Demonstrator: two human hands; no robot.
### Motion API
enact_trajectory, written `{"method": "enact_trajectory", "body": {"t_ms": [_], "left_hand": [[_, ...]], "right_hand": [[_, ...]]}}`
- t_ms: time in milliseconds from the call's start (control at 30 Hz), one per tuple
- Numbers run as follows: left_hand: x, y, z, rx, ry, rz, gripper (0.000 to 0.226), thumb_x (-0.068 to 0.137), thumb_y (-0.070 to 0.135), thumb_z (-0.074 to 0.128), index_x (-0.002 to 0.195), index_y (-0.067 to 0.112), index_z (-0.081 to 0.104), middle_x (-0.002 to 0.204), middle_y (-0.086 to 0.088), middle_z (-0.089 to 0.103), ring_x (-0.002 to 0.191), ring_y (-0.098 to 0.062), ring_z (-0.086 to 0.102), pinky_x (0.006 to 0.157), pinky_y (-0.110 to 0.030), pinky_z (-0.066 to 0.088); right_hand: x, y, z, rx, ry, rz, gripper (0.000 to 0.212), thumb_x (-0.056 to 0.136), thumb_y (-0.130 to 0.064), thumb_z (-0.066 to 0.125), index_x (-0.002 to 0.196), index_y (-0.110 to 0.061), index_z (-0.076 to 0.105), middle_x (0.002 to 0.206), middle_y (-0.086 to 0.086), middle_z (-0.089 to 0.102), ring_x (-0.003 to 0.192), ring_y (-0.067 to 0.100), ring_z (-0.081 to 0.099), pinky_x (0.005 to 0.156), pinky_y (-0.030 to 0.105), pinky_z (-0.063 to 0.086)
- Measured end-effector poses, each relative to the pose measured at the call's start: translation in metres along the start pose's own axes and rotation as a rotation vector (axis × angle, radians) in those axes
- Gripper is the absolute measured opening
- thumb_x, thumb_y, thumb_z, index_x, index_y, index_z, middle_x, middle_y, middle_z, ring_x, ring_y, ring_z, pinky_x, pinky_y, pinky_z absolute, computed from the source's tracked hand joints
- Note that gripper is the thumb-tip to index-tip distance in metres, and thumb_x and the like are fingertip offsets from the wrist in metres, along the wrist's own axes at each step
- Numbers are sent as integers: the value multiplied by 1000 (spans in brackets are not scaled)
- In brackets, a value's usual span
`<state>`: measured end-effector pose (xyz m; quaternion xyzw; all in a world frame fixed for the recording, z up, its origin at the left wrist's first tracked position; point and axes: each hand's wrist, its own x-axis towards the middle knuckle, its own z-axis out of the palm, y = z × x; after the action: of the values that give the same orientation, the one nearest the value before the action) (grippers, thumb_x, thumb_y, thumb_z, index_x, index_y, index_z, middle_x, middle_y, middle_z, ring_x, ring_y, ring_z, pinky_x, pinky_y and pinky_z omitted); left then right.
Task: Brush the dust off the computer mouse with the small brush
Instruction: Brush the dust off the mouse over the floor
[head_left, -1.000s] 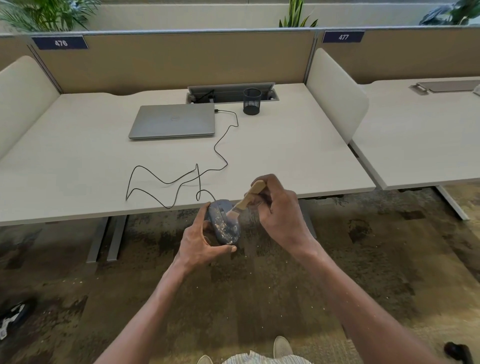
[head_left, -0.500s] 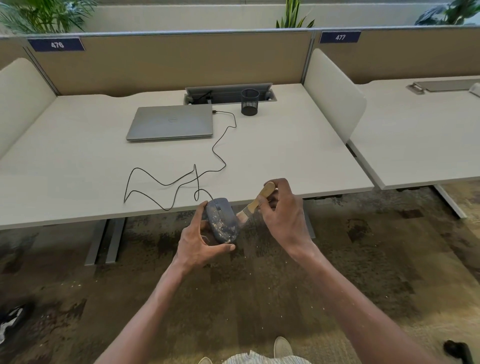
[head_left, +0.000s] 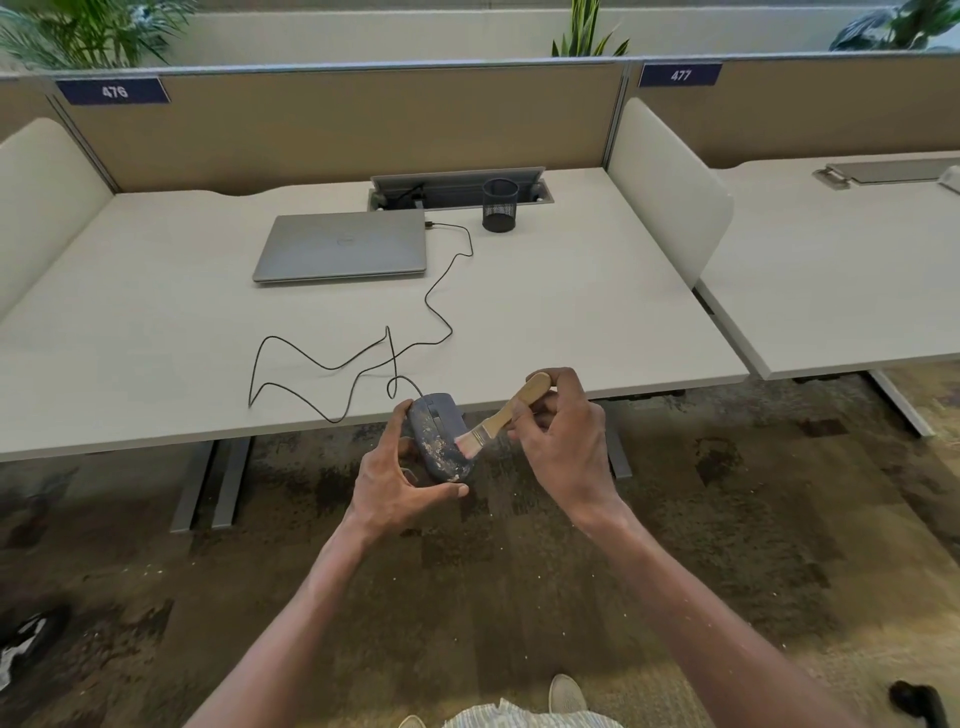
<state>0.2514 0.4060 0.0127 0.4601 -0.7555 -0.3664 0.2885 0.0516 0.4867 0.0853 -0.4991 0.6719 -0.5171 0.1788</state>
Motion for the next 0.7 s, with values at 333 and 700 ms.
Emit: {"method": "enact_trajectory", "body": {"t_ms": [333, 700], "left_hand": [[-2, 2, -1, -5, 6, -23, 130, 50, 57, 90, 155, 25, 21, 121, -5, 66, 86, 6, 61, 64, 1, 46], [-4, 1, -4, 21, 29, -57, 130, 49, 58, 90, 154, 27, 22, 123, -11, 68, 80, -2, 64, 64, -3, 48]], "right_hand": [[3, 2, -9, -90, 7, -218, 23, 95, -8, 68, 111, -13, 52, 90, 0, 71, 78, 12, 73, 64, 30, 62], [-13, -1, -10, -152, -274, -377, 27, 92, 11, 58, 108, -9, 65, 93, 2, 73, 84, 13, 69, 70, 22, 56]]}}
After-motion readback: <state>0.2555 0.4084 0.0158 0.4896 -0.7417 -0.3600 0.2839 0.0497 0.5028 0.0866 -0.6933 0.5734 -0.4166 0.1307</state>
